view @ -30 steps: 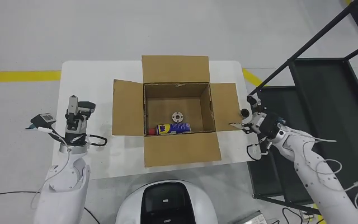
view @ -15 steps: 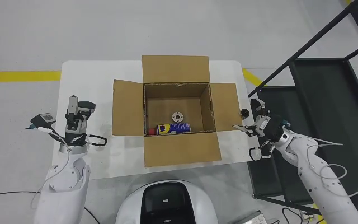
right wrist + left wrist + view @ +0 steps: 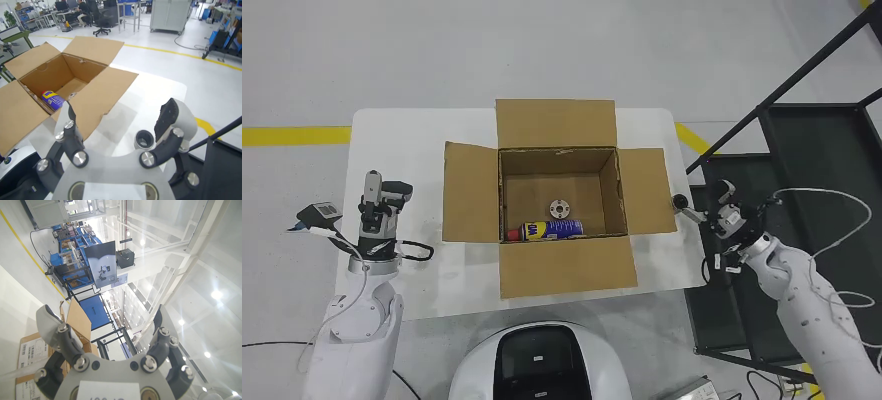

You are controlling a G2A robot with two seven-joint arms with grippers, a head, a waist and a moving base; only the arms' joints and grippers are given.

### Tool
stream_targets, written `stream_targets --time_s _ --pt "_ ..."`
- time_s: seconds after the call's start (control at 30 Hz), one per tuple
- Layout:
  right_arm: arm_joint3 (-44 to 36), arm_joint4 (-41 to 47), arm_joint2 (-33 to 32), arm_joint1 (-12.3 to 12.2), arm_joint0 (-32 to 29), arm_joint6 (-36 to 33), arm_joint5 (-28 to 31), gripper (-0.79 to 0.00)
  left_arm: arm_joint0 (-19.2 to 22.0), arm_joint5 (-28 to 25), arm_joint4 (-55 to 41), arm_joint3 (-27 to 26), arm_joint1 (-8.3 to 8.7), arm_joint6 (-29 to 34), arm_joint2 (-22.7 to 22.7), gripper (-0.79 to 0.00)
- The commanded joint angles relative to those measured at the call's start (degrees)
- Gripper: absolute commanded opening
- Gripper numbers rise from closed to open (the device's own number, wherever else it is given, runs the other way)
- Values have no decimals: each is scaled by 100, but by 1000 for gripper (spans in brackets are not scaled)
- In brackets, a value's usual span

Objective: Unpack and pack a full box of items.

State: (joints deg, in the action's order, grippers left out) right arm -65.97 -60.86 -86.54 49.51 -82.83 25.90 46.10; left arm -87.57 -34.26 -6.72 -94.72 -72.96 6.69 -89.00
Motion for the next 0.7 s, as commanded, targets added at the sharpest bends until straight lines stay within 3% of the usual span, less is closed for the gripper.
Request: stream_targets --time_s 0.0,0.27,0.67 --pt "307 -1 188 48 203 -118 -35 0 0 0 0 0 0 -1 0 0" --pt "1439 -175 831 252 941 -216 -33 0 0 0 0 0 0 -1 0 0" --pt "2674 -771 1424 520 1733 344 -690 0 0 0 0 0 0 -1 0 0"
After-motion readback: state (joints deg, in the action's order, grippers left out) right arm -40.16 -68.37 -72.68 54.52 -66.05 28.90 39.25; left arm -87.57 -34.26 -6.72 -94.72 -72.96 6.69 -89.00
